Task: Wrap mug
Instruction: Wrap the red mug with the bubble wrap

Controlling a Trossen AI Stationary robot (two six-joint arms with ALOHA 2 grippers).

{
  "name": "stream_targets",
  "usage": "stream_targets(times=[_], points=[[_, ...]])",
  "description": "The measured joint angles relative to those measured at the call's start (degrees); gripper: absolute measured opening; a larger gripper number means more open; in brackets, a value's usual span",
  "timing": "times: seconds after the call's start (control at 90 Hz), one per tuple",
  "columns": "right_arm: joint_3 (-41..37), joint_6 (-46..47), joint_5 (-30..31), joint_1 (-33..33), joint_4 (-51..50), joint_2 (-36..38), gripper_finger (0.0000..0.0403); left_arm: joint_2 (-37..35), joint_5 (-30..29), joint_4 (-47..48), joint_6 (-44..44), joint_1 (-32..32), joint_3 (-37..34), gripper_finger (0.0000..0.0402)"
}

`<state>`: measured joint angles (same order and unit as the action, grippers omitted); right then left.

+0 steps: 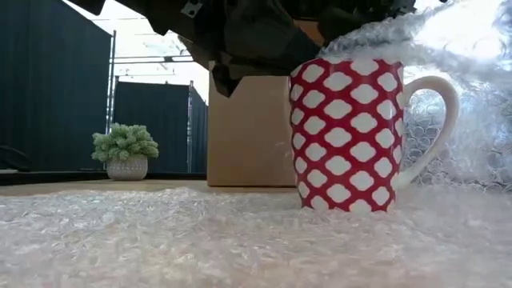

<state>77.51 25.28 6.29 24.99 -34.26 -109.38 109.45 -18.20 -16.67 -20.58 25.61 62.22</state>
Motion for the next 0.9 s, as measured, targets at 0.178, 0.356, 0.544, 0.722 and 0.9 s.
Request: stream_targets(times=[0.178, 0.356, 0.544, 0.722, 0.9], points=[[-0.6, 0.8, -1.0, 0.0, -2.0, 6.2, 0.0024, 0.0, 0.0, 0.2, 0.0, 0.0, 0.0, 0.0000], [-0.5, 0.9, -0.7, 0.1, -3.6, 11.4, 0.0043, 0.0, 0.0, 0.2, 0.0, 0.0, 0.0, 0.0000], [-0.4, -0.1, 2.4, 0.1, -5.4, 14.0, 0.0063, 0.0, 0.0, 0.2, 0.0, 0.0, 0.0, 0.0000], [-0.3, -2.2, 12.0, -1.0, -6.2, 13.9, 0.0073, 0.0, 0.0, 0.2, 0.0, 0.0, 0.0, 0.0000], [-0.3, -4.1, 11.8, -5.2, -7.0, 11.6, 0.0090, 0.0, 0.0, 0.2, 0.0, 0.0, 0.0, 0.0000]])
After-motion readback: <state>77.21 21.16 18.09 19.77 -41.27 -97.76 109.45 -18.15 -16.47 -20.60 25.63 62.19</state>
